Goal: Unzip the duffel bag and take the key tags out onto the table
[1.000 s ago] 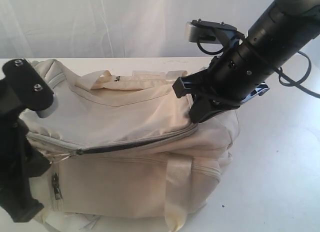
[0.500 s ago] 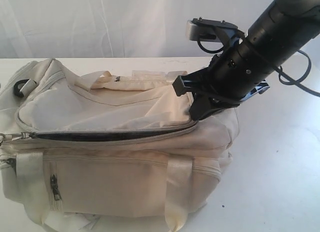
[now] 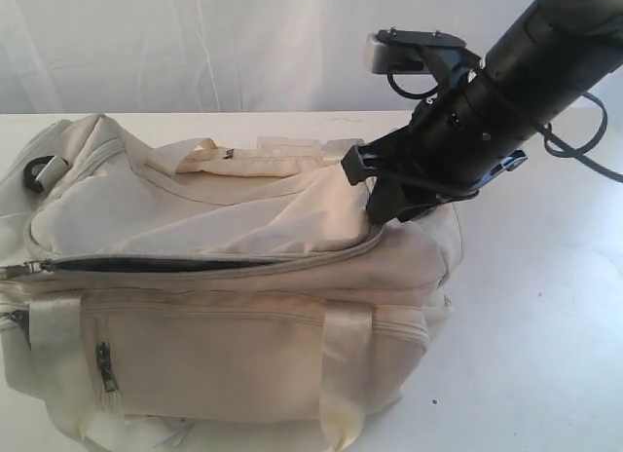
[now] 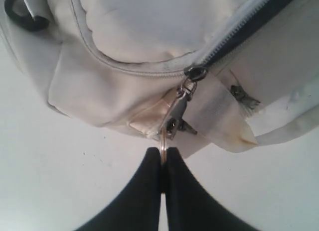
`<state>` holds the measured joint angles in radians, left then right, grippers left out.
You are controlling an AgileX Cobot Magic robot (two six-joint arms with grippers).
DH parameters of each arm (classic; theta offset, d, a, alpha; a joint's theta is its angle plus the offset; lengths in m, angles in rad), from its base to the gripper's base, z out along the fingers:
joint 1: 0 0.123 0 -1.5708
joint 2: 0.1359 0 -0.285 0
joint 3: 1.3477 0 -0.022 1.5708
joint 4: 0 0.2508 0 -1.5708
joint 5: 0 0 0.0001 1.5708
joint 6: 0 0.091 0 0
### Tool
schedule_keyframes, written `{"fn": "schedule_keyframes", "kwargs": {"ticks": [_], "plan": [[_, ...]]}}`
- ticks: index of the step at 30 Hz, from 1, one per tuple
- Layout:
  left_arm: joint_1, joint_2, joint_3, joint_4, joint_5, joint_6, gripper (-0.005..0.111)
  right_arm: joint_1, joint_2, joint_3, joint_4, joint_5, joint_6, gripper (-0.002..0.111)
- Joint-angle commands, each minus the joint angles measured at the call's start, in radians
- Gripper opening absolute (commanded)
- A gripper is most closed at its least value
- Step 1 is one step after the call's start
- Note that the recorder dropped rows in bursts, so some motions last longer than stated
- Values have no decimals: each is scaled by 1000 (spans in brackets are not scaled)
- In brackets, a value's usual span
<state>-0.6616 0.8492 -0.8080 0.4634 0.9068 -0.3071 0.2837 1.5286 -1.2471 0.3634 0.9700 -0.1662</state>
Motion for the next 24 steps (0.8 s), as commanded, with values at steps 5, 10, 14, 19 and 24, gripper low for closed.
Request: {"fn": "schedule_keyframes", "kwargs": {"ticks": [5,10,14,19,24], "plan": [[307,51,23,-418,-52,412,0,-5,-27,2,5,-101,-253,41],[525,161,-124,-699,109,686,0,10,-82,2,203,-107,-455,41],[555,187,-194,-736,157,708,0,153,-99,2,286,-178,-619,43],[561,187,-212,-733,200,708,0,363,-79,2,209,-250,-675,63],[561,187,-212,-718,219,704,0,504,-33,2,105,-377,-675,65]]}}
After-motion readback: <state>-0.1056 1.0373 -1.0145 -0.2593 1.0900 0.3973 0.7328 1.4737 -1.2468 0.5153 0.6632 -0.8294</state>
